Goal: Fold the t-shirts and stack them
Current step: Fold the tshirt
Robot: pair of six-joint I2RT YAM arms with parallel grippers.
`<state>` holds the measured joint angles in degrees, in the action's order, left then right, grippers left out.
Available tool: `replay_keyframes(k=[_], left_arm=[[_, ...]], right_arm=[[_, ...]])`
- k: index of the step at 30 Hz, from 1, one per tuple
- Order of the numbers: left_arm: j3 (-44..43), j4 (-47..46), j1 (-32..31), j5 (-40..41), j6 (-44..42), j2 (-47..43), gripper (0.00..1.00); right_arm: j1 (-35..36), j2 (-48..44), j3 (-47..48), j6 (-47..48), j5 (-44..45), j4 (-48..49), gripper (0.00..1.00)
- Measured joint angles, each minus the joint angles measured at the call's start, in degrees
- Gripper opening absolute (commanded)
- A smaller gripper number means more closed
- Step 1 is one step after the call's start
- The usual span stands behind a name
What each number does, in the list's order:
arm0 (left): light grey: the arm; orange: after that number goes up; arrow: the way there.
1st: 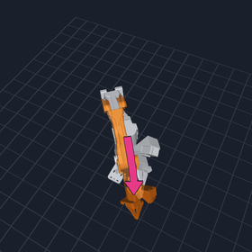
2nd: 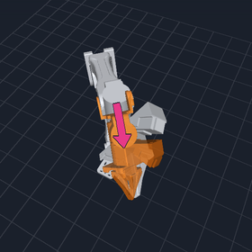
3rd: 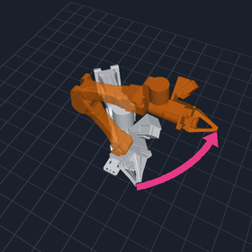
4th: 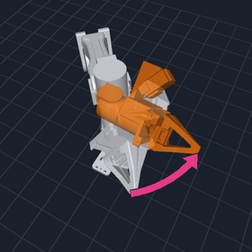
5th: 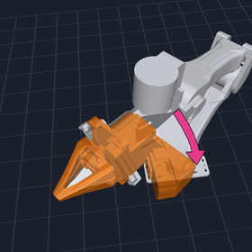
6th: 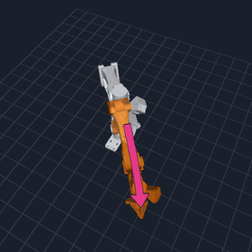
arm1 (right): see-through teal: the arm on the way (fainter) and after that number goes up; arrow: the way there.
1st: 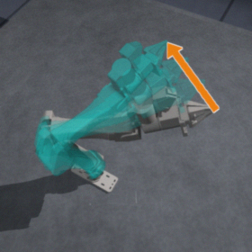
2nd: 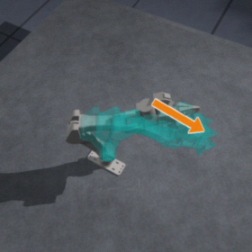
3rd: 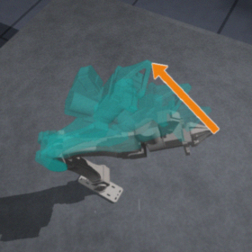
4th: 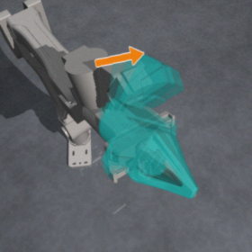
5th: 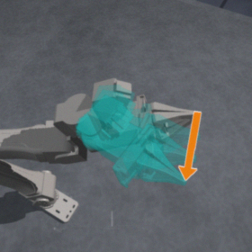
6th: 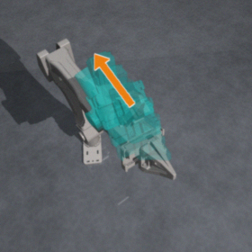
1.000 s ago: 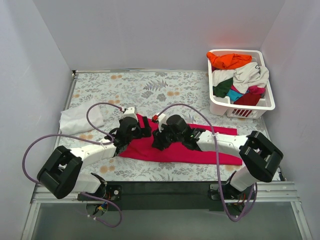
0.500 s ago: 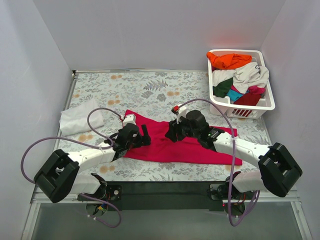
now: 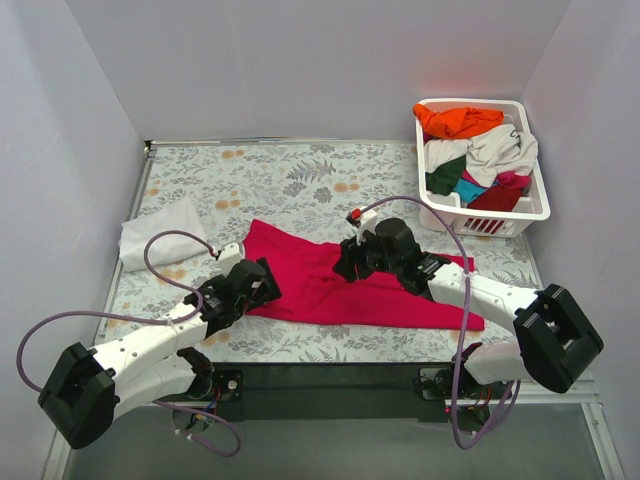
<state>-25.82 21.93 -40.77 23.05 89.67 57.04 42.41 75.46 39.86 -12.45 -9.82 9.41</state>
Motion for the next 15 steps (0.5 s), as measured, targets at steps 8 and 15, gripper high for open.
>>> replay_keyframes(k=[8,15], left_arm=[[-4.55,4.66,-1.84,3.10,0.66,-1.60,0.85],[-11.39,-1.62,-4.04,3.26,-2.75,4.42,0.90]], right_arm=[[-0.22,3.13,0.85,0.04,-1.18,0.22,0.44],[-1.25,3.76,0.87,0.17,-0.70,0.39,0.44]])
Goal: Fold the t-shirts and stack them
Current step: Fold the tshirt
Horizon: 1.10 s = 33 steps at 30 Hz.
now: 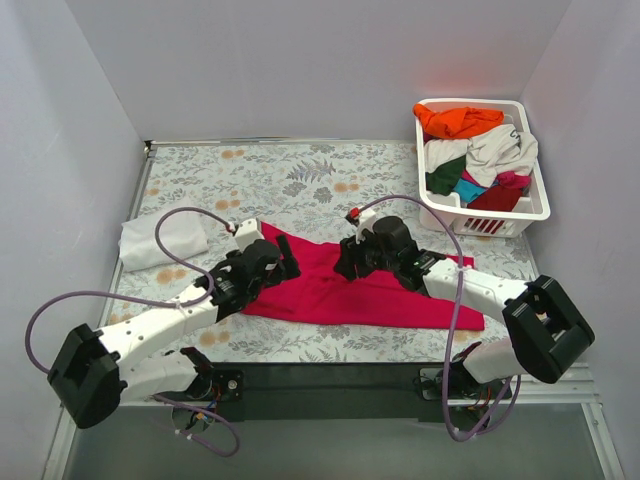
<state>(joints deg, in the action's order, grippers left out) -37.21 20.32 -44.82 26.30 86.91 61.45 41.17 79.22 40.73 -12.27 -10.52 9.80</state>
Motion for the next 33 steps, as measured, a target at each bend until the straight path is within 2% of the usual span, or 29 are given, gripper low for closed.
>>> replay_keyframes(k=[9,16,22,33], left_arm=[[-0.31,-8.83,0.55,-2.45,-2.73,17.07,0.91],[0.90,-15.02,6.03,-5.79,-4.28,20.70,0.92],[0.87,-21.16,11.08,-7.76,-6.32,23.23,0.92],[-7.04,-29.88,16.33,-9.40,-10.86,34.58,0.92]], right_arm=[[-3.26,1.46,-0.44,-0.81,2.56,0.35,0.45],[-6.97,1.36,-5.01,-2.49,6.93,-0.13,0.45],[-7.30,1.97,-6.27,-3.34,10.80,-1.55,0.44],[-6.93,3.78,-7.28,-6.73,11.80,-0.87,0.43]])
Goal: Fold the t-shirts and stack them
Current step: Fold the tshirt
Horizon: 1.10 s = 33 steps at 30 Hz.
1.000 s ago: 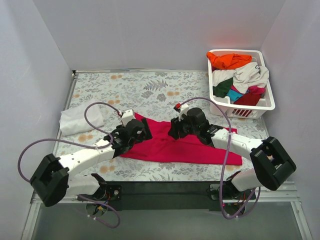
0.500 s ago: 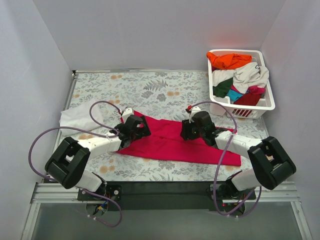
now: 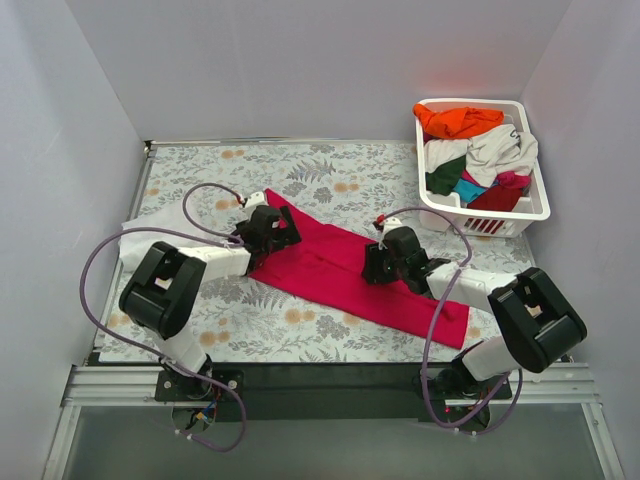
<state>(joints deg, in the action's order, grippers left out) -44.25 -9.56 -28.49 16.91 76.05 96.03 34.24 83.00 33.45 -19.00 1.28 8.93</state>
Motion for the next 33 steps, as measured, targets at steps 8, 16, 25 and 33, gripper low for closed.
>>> replay_keyframes(k=[8,16,25,33], left_arm=[[-12.41,-1.88,3.67,-0.39,-3.72,11.54,0.91],[-27.17,-3.04,5.81,-1.95,-8.63,23.15,0.91],[-33.03,-0.48,6.16,-7.13,-12.22,23.34,0.91],[-25.99,2.16,6.16,-6.75,-11.85,7.26,0.91]], right_arm=[[7.58,1.09,0.55,-3.30,-2.12,1.46,0.43],[13.77,1.68,3.30,-4.81,-6.01,-2.27,0.44],[14.80,-8.55,6.67,-1.31,-1.14,-9.14,0.48],[14.21,-6.10,13.31,4.90,3.32,-9.42,0.48]])
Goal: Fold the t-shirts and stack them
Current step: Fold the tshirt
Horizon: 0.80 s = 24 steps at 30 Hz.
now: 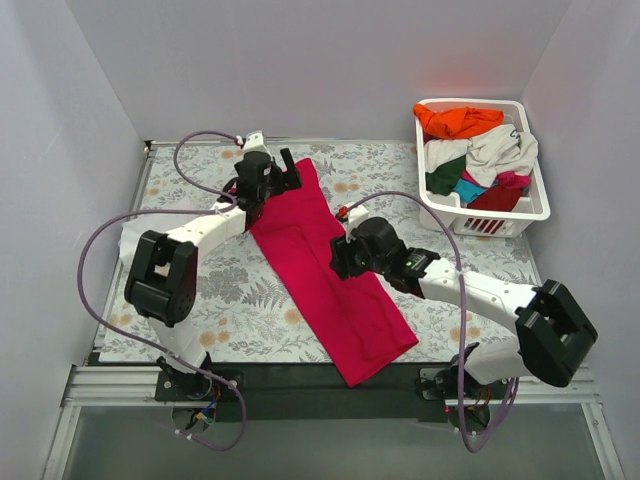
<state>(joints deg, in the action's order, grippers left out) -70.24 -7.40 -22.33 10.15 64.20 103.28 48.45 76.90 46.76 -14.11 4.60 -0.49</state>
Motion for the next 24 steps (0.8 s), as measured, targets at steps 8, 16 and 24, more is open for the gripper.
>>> replay_keyframes(k=[8,16,24], left_arm=[[11.47,2.75,0.52,0.74,2.38,-4.31,0.92],[12.35,4.20,1.03,0.57,3.17,1.81,0.92],[6.58,2.86,1.18,0.59,2.40,7.17,0.91]], right_arm=[[-0.46,10.64,3.32,4.31,2.58,0.31,0.47],[-1.25,14.91,3.72,5.99,3.89,0.98,0.47],[-2.49,17.03,1.90,5.25,3.32,3.23,0.47]])
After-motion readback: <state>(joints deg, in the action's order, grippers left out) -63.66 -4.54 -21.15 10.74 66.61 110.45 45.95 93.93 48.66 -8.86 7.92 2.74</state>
